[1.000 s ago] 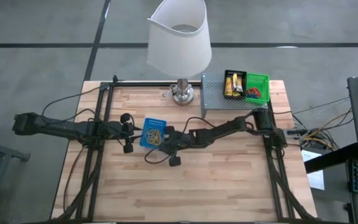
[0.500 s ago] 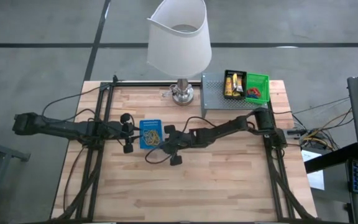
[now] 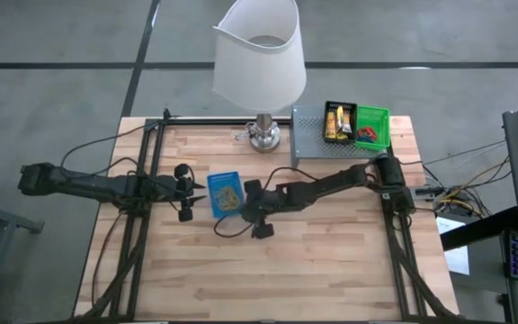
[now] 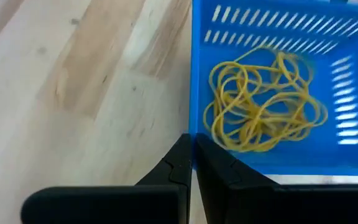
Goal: Pick & Place Office Desk Supplies
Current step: Put the blue bin on the shelf, then return to Home Position
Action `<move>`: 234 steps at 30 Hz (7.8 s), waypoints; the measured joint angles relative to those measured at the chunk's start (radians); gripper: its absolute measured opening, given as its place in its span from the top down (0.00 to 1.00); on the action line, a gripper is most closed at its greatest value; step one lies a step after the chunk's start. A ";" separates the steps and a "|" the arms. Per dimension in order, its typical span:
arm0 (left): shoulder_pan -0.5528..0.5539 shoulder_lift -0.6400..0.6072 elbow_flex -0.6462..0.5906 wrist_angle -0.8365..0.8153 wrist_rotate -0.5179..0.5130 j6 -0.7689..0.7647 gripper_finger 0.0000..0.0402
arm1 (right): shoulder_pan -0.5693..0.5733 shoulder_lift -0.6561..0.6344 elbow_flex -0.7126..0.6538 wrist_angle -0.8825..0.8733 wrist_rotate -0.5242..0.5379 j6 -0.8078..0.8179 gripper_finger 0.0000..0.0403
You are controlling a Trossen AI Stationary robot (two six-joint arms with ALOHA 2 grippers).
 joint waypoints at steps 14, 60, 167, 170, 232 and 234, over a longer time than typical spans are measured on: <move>0.000 -0.001 0.000 0.000 0.000 0.000 0.64 | 0.007 -0.147 -0.001 -0.331 -0.016 0.059 0.97; 0.000 0.000 0.000 -0.021 0.000 0.000 0.64 | 0.032 -0.172 -0.029 -0.392 -0.063 0.129 0.69; 0.000 0.000 0.000 -0.028 0.000 0.000 0.64 | -0.377 -0.654 -0.067 -0.798 0.226 -0.169 0.97; 0.000 0.000 0.000 -0.028 0.000 0.000 0.64 | -0.438 -0.654 -0.074 -0.784 0.204 -0.242 0.97; 0.000 0.000 0.000 -0.028 0.000 0.000 0.64 | -0.607 -0.729 -0.146 -0.679 -0.075 -0.265 0.80; 0.000 0.000 0.000 -0.028 0.000 0.000 0.64 | -0.604 -0.743 -0.146 -0.661 -0.088 -0.269 0.80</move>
